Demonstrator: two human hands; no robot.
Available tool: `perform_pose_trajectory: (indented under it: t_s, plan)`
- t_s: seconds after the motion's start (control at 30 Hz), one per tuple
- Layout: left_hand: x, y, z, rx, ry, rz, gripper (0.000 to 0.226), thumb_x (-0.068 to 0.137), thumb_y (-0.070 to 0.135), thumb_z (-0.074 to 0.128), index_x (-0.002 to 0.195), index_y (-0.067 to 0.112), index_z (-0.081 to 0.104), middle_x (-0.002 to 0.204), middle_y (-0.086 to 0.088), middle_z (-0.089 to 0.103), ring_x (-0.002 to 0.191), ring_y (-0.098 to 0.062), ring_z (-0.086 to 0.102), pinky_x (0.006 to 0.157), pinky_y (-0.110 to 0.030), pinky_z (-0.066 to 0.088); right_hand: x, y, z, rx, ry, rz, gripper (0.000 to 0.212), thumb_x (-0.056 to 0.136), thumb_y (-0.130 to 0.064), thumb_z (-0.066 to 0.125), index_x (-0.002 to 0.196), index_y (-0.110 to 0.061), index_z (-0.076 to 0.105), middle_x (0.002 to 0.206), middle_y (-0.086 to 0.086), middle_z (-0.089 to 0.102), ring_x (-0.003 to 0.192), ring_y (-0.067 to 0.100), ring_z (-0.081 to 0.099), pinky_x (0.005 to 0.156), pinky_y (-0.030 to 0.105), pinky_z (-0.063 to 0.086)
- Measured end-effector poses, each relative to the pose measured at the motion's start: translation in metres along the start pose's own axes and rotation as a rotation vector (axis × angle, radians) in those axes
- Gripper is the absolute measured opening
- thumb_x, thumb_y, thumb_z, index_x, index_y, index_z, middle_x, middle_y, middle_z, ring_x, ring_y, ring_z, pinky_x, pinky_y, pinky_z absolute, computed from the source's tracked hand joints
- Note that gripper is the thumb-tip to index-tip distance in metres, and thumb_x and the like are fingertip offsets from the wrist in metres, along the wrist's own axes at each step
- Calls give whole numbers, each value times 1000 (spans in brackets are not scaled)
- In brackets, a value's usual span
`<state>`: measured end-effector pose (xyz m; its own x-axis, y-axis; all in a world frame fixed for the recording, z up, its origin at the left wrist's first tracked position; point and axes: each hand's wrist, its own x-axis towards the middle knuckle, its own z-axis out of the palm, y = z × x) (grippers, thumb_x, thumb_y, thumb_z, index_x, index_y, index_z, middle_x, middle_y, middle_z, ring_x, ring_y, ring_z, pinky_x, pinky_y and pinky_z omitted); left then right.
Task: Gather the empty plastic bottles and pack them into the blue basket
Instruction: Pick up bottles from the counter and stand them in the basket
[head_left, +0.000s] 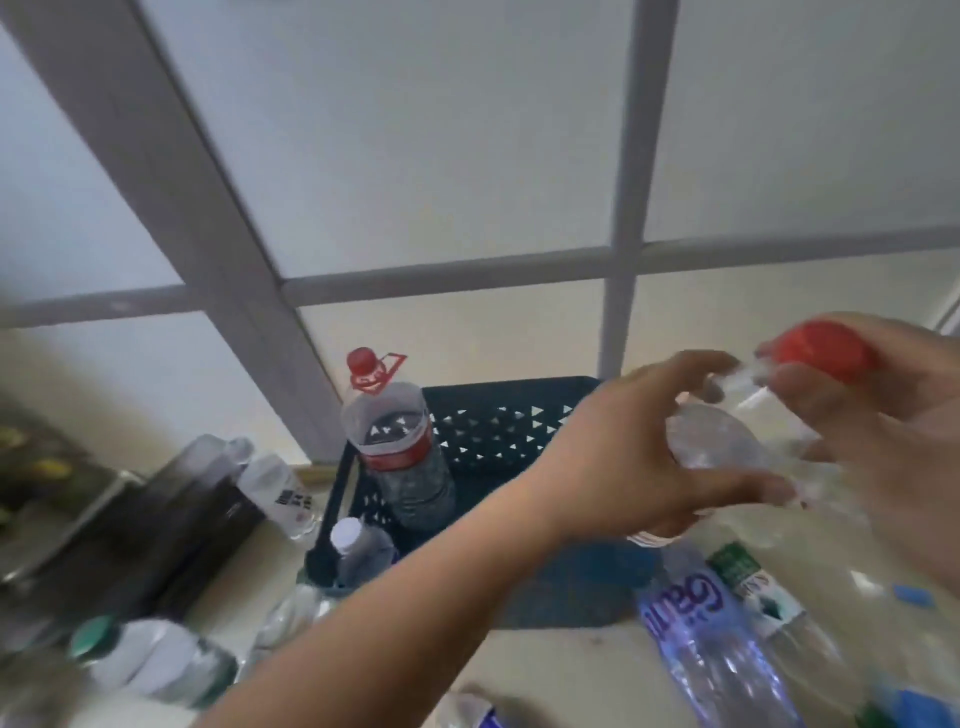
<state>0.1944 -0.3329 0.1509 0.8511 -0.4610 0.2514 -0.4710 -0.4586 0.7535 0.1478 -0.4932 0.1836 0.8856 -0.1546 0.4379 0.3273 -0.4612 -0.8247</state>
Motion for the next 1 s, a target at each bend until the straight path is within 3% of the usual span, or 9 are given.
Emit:
perform_pose_trajectory:
  t_s: [0.07, 0.13, 0.23, 0.4, 0.47, 0.6, 0.73, 0.9, 1.0]
  plan:
    - [-9, -33, -46, 75, -14, -57, 77, 72, 47, 86, 136, 28, 49, 127, 6, 65, 111, -13, 63, 94, -41, 56, 10, -4, 54, 80, -34, 58, 41, 71, -63, 67, 99, -34, 70, 92, -4, 74, 80, 12, 71, 53, 33, 59]
    - [-16, -70, -79, 192, -3, -113, 77, 74, 52, 83, 137, 26, 49, 130, 5, 62, 112, -14, 61, 96, -43, 54, 24, -10, 113, -22, -105, 24, 44, 68, -58, 61, 99, -29, 70, 89, -10, 72, 80, 10, 68, 63, 27, 58]
    - [-27, -123, -107, 323, 28, -200, 75, 78, 48, 79, 142, 24, 47, 135, 3, 57, 115, -16, 58, 100, -40, 51, 33, 1, 191, -100, -200, 47, 29, 78, -47, 68, 95, -24, 69, 80, -10, 69, 77, 1, 62, 64, 13, 47]
    - [-46, -187, -117, 149, -60, -313, 64, 83, 41, 75, 137, 29, 43, 125, 5, 62, 105, -13, 63, 95, -35, 54, 41, 42, 278, -187, -272, 123, 11, 85, -29, 72, 84, -20, 66, 75, -4, 66, 75, 9, 61, 67, 22, 50]
    - [-50, -197, -117, 101, -95, -300, 55, 85, 37, 72, 130, 29, 43, 117, 5, 62, 101, -12, 61, 92, -35, 53, 42, 57, 294, -182, -286, 173, 10, 87, -25, 71, 83, -17, 67, 77, -1, 68, 78, 15, 64, 67, 25, 54]
    - [-63, -203, -116, 130, -111, -271, 59, 91, 37, 66, 142, 29, 38, 140, 9, 51, 122, -10, 54, 106, -33, 47, 45, 85, 311, -214, -330, 198, 5, 87, -20, 68, 83, -19, 67, 76, -4, 68, 76, 14, 64, 62, 13, 48]
    - [-82, -203, -114, 21, -44, -262, 48, 92, 41, 64, 136, 34, 47, 125, 13, 59, 107, -4, 59, 97, -25, 51, 46, 101, 322, -249, -364, 195, 7, 85, -21, 71, 84, -17, 66, 80, -1, 66, 80, 15, 61, 72, 26, 51]
    - [-93, -207, -106, 21, -124, -272, 54, 93, 44, 64, 142, 34, 46, 140, 13, 54, 126, -2, 50, 110, -27, 43, 50, 112, 330, -298, -343, 194, 24, 82, -25, 75, 104, -18, 67, 97, -1, 67, 89, 16, 59, 81, 29, 48]
    - [-95, -203, -102, 43, -85, -252, 52, 92, 44, 64, 141, 34, 48, 139, 15, 55, 124, -1, 51, 109, -27, 43, 51, 118, 322, -283, -418, 267, 34, 82, -28, 76, 113, -20, 65, 106, -3, 68, 98, 14, 61, 92, 34, 51]
